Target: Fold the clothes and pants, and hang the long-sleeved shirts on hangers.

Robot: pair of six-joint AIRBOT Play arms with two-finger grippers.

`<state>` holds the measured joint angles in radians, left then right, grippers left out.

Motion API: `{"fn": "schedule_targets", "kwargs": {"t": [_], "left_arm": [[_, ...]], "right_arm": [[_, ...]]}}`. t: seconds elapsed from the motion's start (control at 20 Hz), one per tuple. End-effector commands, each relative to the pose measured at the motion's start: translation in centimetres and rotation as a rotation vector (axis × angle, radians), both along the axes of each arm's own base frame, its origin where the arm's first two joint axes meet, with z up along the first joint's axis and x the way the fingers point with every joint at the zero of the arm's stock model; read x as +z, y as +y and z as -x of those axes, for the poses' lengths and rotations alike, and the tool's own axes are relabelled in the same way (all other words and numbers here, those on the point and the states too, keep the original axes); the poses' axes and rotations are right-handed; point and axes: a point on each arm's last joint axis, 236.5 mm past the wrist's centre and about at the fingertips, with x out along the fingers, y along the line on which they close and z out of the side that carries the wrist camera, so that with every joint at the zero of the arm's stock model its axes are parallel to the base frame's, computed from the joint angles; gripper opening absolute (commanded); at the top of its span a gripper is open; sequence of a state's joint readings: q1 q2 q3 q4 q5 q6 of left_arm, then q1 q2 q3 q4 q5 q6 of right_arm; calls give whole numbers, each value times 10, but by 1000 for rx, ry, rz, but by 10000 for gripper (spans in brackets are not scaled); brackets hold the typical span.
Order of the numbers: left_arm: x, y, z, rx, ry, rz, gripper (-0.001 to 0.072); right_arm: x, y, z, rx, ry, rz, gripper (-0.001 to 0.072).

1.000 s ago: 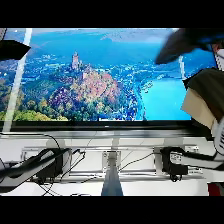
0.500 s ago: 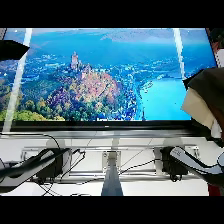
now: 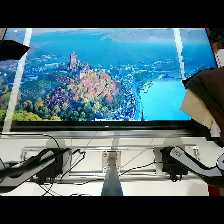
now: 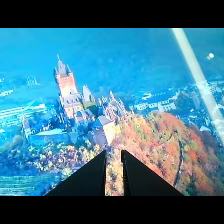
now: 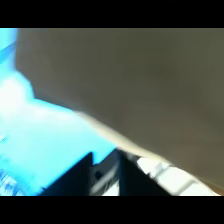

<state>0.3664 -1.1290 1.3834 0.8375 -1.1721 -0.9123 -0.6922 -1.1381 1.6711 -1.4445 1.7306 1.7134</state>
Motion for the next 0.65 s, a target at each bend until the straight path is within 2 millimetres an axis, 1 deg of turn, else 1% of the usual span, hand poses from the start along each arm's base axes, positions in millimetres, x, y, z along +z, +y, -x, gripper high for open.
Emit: {"fn": "schedule_targets", "kwargs": {"t": [0.0,0.05,0.1,0.2,0.25,0.3,0.35,0.4,0.5,0.6], "left_arm": [[0,1,0,1,0,-1,112],[0,0,0,1,0,0,112],[0,0,0,1,0,0,113],[0,0,0,1,0,0,113],[0,0,0,1,0,0,112],[0,0,0,1,0,0,113],[0,0,0,1,0,0,113],[0,1,0,1,0,-1,112],[0,0,0,1,0,0,112],[0,0,0,1,0,0,112]], "right_arm": [[6,91,-60,342,-79,7,11],[8,125,-73,475,-99,31,12],[10,159,-82,604,-115,60,12],[12,215,-88,824,-131,136,12],[13,235,-88,896,-135,179,12],[15,249,-89,943,-143,236,11],[19,254,-92,960,-148,302,11],[24,251,-97,937,-151,389,10],[38,235,-103,879,-143,552,10],[43,230,-104,864,-139,603,11]]}}
